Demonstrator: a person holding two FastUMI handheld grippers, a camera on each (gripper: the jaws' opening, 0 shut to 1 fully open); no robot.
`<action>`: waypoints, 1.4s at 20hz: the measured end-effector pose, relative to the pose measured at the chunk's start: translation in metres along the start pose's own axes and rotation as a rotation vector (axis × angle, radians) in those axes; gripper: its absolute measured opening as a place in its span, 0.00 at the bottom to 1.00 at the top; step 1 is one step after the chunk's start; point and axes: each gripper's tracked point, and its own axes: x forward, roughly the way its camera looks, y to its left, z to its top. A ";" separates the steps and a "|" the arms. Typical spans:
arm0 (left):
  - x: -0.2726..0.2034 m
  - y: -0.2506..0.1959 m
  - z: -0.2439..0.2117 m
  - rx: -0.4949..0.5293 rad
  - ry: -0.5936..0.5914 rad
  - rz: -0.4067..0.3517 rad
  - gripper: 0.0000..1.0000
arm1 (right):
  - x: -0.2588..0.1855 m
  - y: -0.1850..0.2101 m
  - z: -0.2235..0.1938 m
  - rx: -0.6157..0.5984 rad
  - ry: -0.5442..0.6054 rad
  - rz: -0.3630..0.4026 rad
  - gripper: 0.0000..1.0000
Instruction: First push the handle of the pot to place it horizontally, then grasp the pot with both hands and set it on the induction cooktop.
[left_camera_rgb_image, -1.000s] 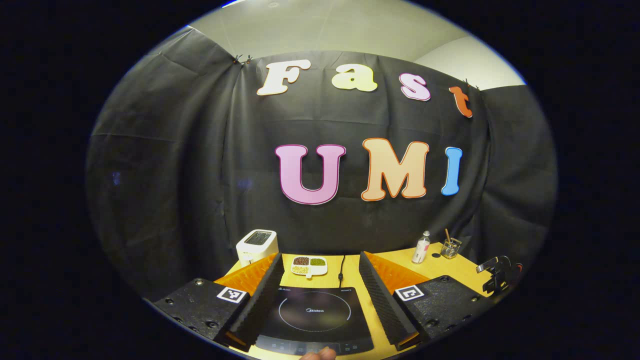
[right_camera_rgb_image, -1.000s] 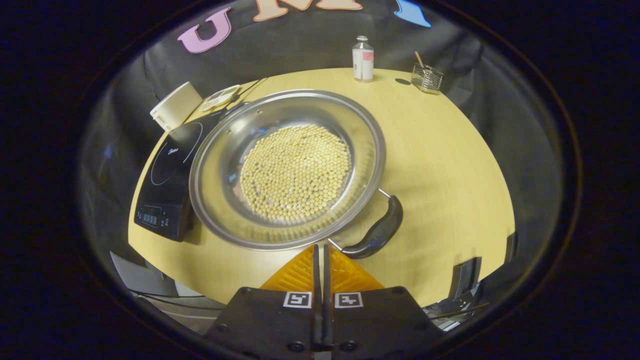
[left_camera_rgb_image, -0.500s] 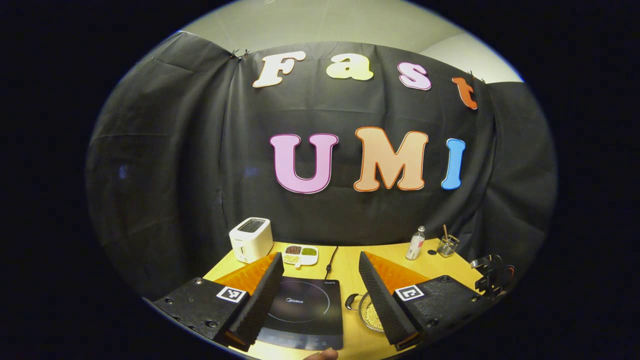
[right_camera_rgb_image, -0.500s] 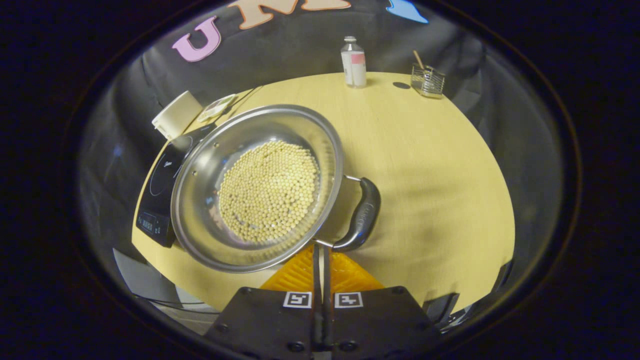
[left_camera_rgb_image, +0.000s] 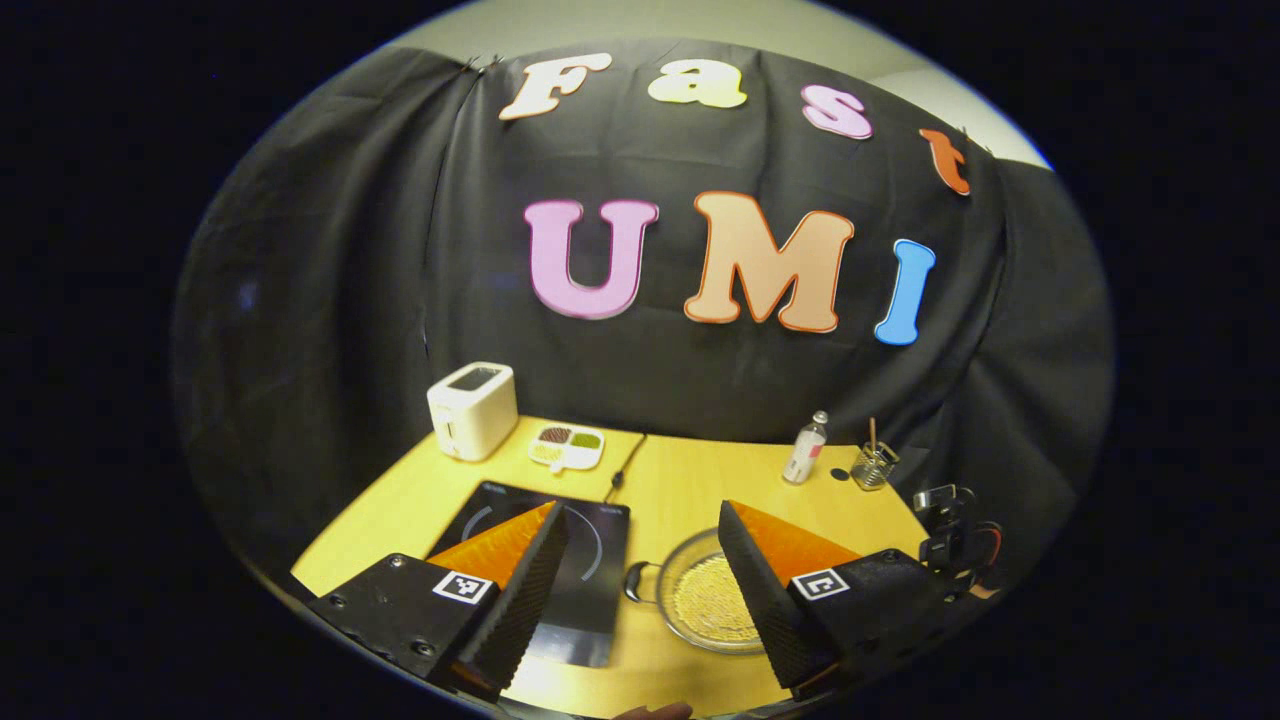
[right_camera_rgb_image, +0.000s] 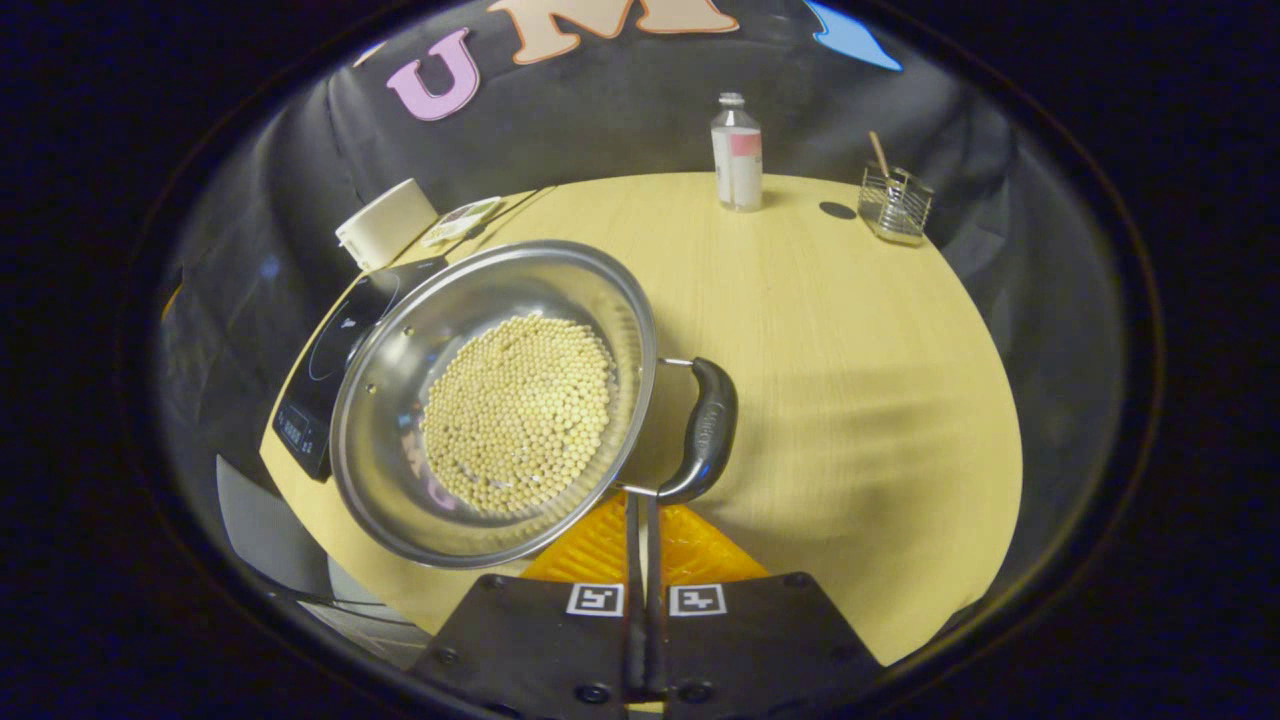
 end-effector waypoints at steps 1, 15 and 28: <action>0.006 -0.001 -0.014 -0.045 0.034 -0.007 0.93 | 0.001 0.000 0.001 0.007 -0.006 0.000 0.03; 0.073 -0.002 -0.135 -0.096 0.438 -0.166 0.95 | -0.029 -0.006 0.043 0.208 -0.131 -0.091 0.21; 0.114 0.006 -0.188 -0.088 0.628 -0.239 0.95 | -0.014 -0.019 0.044 0.204 -0.058 -0.230 0.92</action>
